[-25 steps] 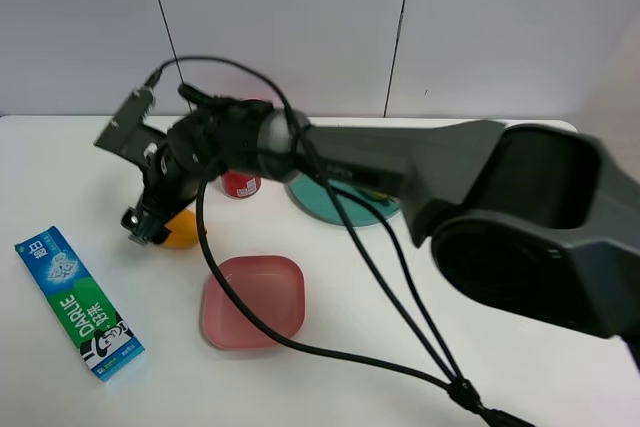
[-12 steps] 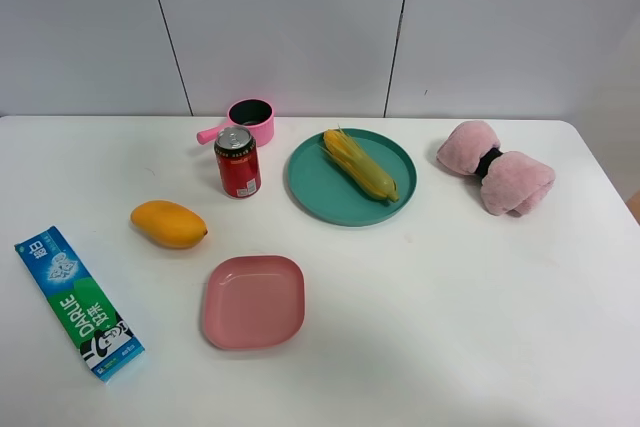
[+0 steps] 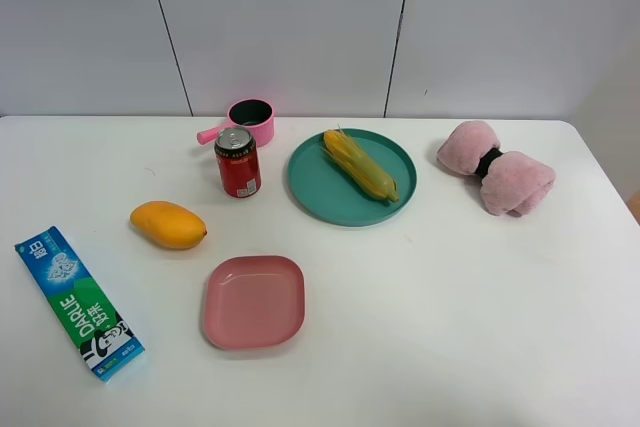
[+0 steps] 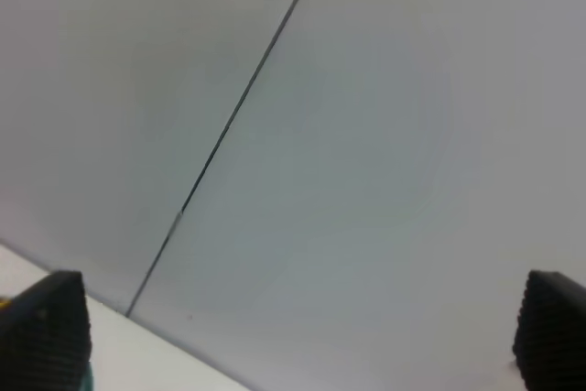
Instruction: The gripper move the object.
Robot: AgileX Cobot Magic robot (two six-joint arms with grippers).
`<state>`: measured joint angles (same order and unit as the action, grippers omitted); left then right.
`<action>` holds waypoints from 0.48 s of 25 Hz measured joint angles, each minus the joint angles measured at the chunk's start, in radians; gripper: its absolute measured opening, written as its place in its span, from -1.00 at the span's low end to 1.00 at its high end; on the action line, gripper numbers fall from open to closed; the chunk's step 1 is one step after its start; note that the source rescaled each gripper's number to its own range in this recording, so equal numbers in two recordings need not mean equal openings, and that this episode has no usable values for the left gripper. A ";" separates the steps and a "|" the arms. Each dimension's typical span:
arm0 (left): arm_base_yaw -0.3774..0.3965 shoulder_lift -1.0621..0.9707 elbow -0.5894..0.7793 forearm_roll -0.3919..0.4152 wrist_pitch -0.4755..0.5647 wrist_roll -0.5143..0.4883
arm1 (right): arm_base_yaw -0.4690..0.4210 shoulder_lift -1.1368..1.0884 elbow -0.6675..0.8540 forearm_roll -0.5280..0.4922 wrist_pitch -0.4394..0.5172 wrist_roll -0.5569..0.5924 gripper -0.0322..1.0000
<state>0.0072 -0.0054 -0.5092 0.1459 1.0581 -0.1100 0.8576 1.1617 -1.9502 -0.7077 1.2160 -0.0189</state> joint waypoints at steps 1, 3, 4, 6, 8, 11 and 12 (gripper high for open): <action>0.000 0.000 0.000 0.000 0.000 0.000 | 0.000 -0.034 -0.001 0.013 0.000 -0.007 0.99; 0.000 0.000 0.000 0.000 0.000 0.000 | 0.000 -0.096 -0.001 0.053 0.000 -0.030 0.99; 0.000 0.000 0.000 0.000 0.000 0.000 | 0.000 -0.130 -0.001 0.078 0.000 -0.039 0.99; 0.000 0.000 0.000 0.000 0.000 0.000 | -0.019 -0.194 0.002 0.139 0.001 -0.057 0.99; 0.000 0.000 0.000 0.000 0.000 0.000 | -0.083 -0.260 0.003 0.219 0.003 -0.066 0.99; 0.000 0.000 0.000 0.000 0.000 0.000 | -0.246 -0.344 0.005 0.328 0.002 -0.093 0.99; 0.000 0.000 0.000 0.000 0.000 0.000 | -0.301 -0.373 0.017 0.359 0.002 -0.109 0.99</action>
<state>0.0072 -0.0054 -0.5092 0.1459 1.0581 -0.1100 0.5569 0.7887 -1.9337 -0.3491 1.2183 -0.1276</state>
